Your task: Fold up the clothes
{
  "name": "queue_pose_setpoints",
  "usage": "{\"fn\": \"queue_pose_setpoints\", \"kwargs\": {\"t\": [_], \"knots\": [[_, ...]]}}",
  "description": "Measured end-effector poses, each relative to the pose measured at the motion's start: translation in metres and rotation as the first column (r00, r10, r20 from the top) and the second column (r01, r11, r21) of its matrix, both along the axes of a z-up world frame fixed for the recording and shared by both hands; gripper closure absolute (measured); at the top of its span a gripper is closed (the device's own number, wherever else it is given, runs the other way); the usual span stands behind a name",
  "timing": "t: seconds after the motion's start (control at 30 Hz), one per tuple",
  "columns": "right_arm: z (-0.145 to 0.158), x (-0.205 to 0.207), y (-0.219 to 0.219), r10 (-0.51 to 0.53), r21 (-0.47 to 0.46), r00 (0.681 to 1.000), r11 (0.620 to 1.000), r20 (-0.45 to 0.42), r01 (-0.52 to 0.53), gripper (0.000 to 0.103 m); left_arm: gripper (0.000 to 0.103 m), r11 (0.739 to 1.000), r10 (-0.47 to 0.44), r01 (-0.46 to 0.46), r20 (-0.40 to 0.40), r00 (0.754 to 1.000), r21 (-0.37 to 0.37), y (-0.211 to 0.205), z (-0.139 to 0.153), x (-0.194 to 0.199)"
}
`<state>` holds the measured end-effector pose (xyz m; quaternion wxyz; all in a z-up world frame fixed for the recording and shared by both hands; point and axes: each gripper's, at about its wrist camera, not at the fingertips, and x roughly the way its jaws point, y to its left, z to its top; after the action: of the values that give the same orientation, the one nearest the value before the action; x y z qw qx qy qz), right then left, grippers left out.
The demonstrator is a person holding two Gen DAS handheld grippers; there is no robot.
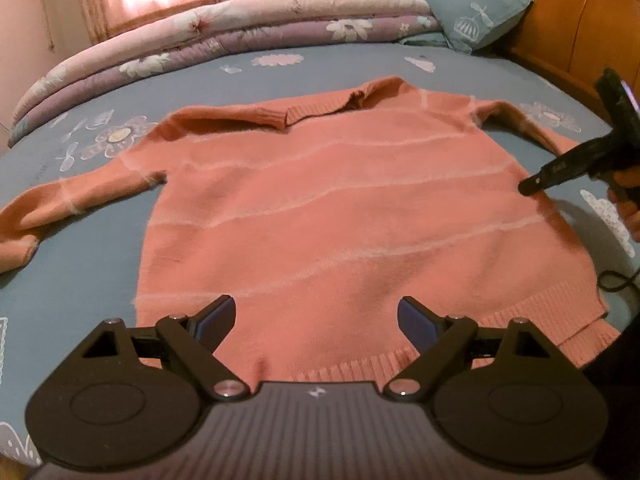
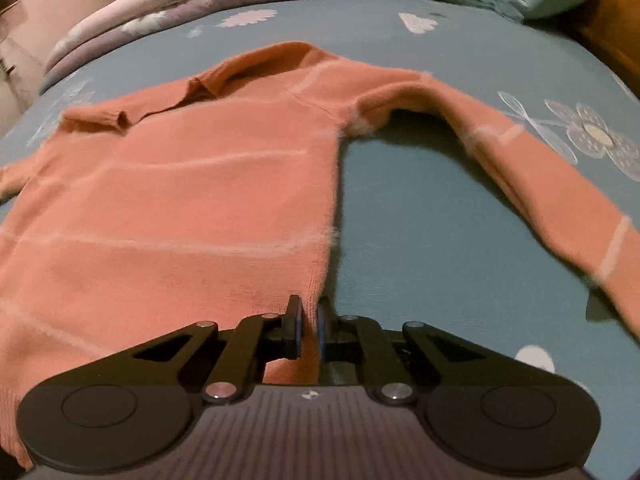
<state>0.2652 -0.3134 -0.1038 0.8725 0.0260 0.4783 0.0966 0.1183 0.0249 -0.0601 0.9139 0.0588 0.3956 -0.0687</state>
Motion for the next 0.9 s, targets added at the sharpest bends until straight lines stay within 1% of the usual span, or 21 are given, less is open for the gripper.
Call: {"fn": "queue_pose_setpoints", "kwargs": {"t": [0.03, 0.07, 0.1, 0.2, 0.27, 0.33, 0.4, 0.47, 0.6, 0.63, 0.7, 0.73, 0.77, 0.9], "knots": [[0.001, -0.001, 0.003, -0.013, -0.027, 1.000, 1.000, -0.002, 0.013, 0.088, 0.015, 1.000, 0.003, -0.003, 0.002, 1.000, 0.000, 0.002, 0.002, -0.002], [0.003, -0.001, 0.007, -0.025, -0.053, 1.000, 0.998, -0.004, 0.025, 0.077, 0.015, 1.000, 0.008, -0.008, 0.003, 1.000, 0.004, 0.003, 0.003, -0.004], [0.005, -0.004, 0.010, -0.033, -0.074, 0.999, 0.997, 0.002, 0.033, 0.074, 0.015, 1.000, 0.013, -0.013, 0.003, 1.000, 0.009, 0.005, 0.004, -0.006], [0.019, -0.018, 0.019, -0.033, -0.105, 0.998, 0.994, 0.048, 0.038, 0.071, 0.015, 0.999, 0.032, -0.032, 0.000, 0.999, 0.011, 0.011, 0.004, -0.010], [0.028, -0.034, 0.024, -0.017, -0.066, 0.997, 0.998, 0.073, 0.022, 0.061, 0.015, 0.999, 0.040, -0.040, -0.013, 0.999, 0.002, 0.014, 0.002, -0.011], [0.031, -0.049, 0.034, 0.029, -0.031, 0.997, 0.999, 0.072, -0.027, 0.058, 0.015, 0.999, 0.041, -0.041, -0.022, 0.999, 0.003, 0.013, 0.000, -0.013], [0.030, -0.062, 0.047, 0.084, 0.004, 0.994, 0.996, 0.076, -0.085, 0.058, 0.015, 1.000, 0.028, -0.028, -0.023, 0.999, 0.004, 0.010, -0.001, -0.014], [0.026, -0.069, 0.063, 0.132, 0.028, 0.988, 0.991, 0.076, -0.134, 0.052, 0.015, 1.000, 0.013, -0.013, -0.024, 1.000, -0.001, 0.008, -0.001, -0.016], [0.009, -0.074, 0.096, 0.188, 0.017, 0.981, 0.982, 0.049, -0.189, 0.051, 0.015, 1.000, 0.001, -0.001, -0.015, 1.000, 0.005, 0.005, 0.001, -0.022], [0.005, -0.077, 0.102, 0.197, -0.002, 0.979, 0.980, 0.043, -0.197, 0.048, 0.015, 1.000, 0.000, 0.000, -0.013, 1.000, 0.006, 0.005, 0.002, -0.024], [-0.001, -0.086, 0.109, 0.206, -0.060, 0.977, 0.977, 0.049, -0.203, 0.043, 0.015, 1.000, 0.009, -0.009, -0.008, 1.000, 0.006, 0.010, 0.003, -0.028], [-0.001, -0.092, 0.107, 0.200, -0.077, 0.978, 0.978, 0.058, -0.196, 0.038, 0.015, 1.000, 0.016, -0.016, -0.008, 1.000, 0.005, 0.013, 0.003, -0.030], [-0.002, -0.097, 0.103, 0.184, -0.084, 0.981, 0.980, 0.059, -0.179, 0.036, 0.015, 1.000, 0.025, -0.025, -0.012, 1.000, 0.004, 0.017, 0.002, -0.031], [-0.002, -0.116, 0.084, 0.114, -0.099, 0.991, 0.989, 0.063, -0.108, 0.036, 0.015, 0.998, 0.070, -0.070, -0.048, 0.996, 0.001, 0.030, -0.008, -0.029]]}}
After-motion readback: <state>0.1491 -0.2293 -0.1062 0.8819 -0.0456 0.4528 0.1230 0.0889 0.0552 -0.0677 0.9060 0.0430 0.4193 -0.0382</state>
